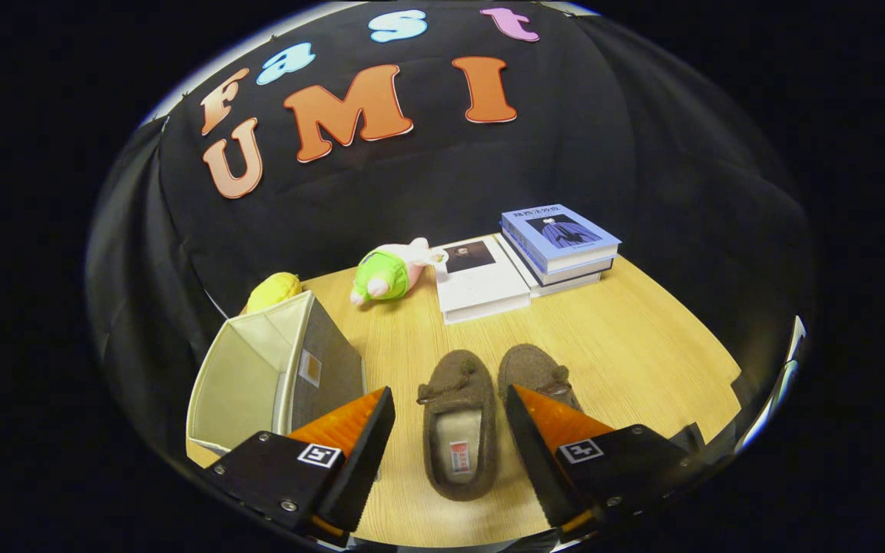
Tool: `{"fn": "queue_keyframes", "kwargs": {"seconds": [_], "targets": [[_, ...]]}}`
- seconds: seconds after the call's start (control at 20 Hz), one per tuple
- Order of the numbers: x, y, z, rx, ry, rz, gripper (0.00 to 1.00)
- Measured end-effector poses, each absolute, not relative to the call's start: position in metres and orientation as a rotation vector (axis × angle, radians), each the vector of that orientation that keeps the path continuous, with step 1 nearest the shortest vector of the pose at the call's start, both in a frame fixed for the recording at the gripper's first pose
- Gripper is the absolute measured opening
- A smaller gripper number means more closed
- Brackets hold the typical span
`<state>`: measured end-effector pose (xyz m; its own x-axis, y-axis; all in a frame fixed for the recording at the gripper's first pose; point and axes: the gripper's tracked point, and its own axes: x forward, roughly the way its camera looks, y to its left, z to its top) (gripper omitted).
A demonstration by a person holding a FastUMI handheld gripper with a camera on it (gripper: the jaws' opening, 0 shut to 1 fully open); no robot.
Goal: Open the storage box then place both shoes into the box .Put the left shoe in first, then the right shoe, with the right side of both shoes facing outward in a uniform manner.
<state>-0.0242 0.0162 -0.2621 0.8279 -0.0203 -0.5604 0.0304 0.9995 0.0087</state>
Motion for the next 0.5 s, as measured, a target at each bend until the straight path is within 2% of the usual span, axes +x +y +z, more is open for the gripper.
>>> {"fn": "queue_keyframes", "kwargs": {"seconds": [0.2, 0.35, 0.5], "targets": [[-0.028, 0.01, -0.29, 0.019, 0.659, -0.047, 0.72], [-0.043, 0.0, -0.31, 0.036, 0.705, -0.068, 0.56], [-0.043, -0.004, -0.33, 0.043, 0.742, -0.091, 0.46]]}}
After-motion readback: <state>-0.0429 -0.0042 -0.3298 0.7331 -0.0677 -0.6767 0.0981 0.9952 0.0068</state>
